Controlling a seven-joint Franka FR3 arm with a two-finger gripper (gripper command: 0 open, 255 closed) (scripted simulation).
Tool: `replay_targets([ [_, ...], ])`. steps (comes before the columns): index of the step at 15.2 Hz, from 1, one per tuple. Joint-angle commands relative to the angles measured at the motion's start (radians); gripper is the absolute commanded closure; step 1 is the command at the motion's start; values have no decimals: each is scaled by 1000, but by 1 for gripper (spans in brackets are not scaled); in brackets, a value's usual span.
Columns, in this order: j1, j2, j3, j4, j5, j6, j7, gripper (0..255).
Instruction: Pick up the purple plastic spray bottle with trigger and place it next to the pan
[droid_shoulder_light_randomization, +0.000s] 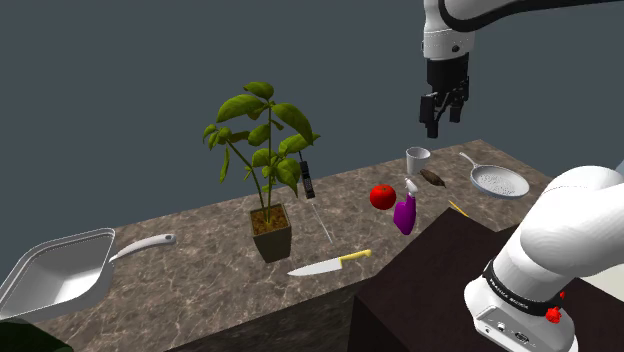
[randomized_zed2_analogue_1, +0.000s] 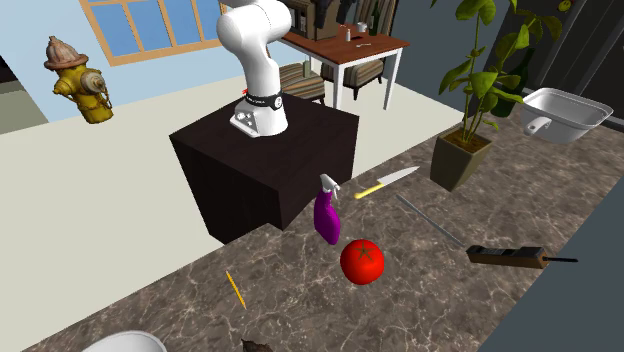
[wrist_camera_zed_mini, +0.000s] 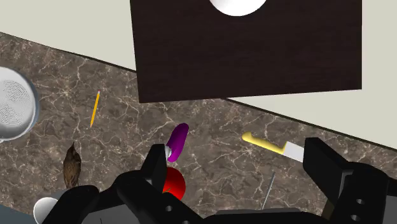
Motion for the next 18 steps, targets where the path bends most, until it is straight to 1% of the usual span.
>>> replay_targets([
  [1, 0, 0, 0, 0, 0, 0, 0, 0],
  [5, -14, 82, -53, -55, -24, 129, -42, 0],
  [10, -29, 221, -118, -93, -46, 294, -96, 0],
  [14, -37, 357, -166, -97, -50, 424, -143, 0],
  [18, -43, 512, -209, -79, -36, 547, -197, 0],
])
